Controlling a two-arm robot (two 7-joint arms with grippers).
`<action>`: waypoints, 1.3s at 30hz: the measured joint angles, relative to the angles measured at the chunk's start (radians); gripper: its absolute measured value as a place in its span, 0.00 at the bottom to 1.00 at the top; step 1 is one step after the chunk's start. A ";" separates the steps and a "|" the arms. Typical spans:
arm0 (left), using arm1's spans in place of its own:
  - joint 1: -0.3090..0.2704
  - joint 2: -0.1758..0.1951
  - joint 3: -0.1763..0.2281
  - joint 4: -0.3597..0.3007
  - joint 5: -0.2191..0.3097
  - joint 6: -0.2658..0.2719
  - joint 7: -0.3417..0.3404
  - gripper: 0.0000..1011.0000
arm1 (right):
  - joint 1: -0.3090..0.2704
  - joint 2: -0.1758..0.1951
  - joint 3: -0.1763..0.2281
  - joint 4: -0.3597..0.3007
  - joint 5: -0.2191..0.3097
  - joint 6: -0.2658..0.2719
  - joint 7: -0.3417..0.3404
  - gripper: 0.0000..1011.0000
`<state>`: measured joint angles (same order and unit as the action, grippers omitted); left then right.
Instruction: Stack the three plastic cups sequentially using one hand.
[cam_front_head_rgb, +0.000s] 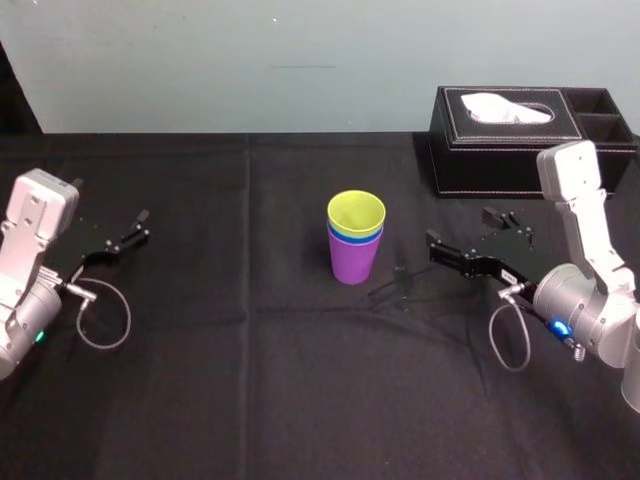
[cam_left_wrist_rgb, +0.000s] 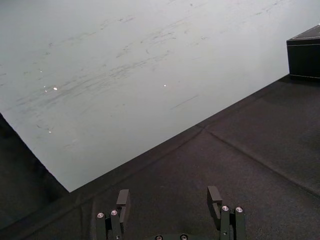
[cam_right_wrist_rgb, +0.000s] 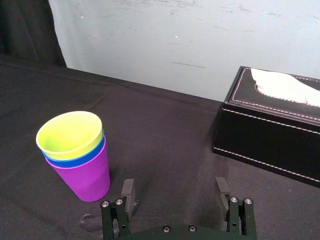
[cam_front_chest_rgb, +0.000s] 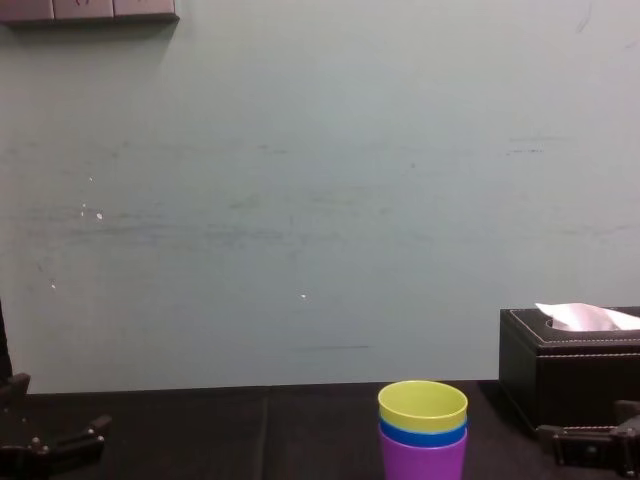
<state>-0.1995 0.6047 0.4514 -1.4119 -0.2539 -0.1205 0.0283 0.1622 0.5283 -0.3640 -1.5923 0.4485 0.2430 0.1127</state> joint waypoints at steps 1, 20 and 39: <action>0.000 0.000 0.000 0.000 0.000 0.000 0.000 1.00 | 0.000 0.000 0.000 0.000 0.000 0.000 0.000 0.99; 0.000 0.000 0.000 0.000 0.000 0.000 0.000 1.00 | 0.003 0.003 -0.002 -0.002 0.003 0.001 0.002 0.99; 0.000 0.000 0.000 0.000 0.000 0.000 0.000 1.00 | 0.004 0.004 -0.002 -0.003 0.004 0.001 0.002 0.99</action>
<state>-0.1995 0.6047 0.4514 -1.4120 -0.2539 -0.1205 0.0283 0.1659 0.5318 -0.3662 -1.5952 0.4523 0.2439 0.1149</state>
